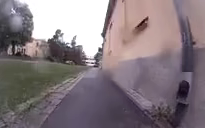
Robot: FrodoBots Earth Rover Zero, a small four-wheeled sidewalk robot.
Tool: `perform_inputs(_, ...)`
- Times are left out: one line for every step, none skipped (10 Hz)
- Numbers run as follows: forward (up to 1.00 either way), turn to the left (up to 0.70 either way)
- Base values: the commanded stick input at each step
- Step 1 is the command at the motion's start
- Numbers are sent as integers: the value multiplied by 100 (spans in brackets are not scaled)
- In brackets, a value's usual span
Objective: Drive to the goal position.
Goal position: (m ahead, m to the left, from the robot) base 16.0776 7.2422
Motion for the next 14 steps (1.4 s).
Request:
perform_inputs(70,0)
perform_inputs(70,0)
perform_inputs(70,0)
perform_inputs(70,0)
perform_inputs(70,0)
perform_inputs(70,0)
perform_inputs(70,0)
perform_inputs(70,0)
perform_inputs(70,0)
perform_inputs(70,0)
perform_inputs(70,0)
perform_inputs(70,0)
perform_inputs(70,0)
perform_inputs(70,0)
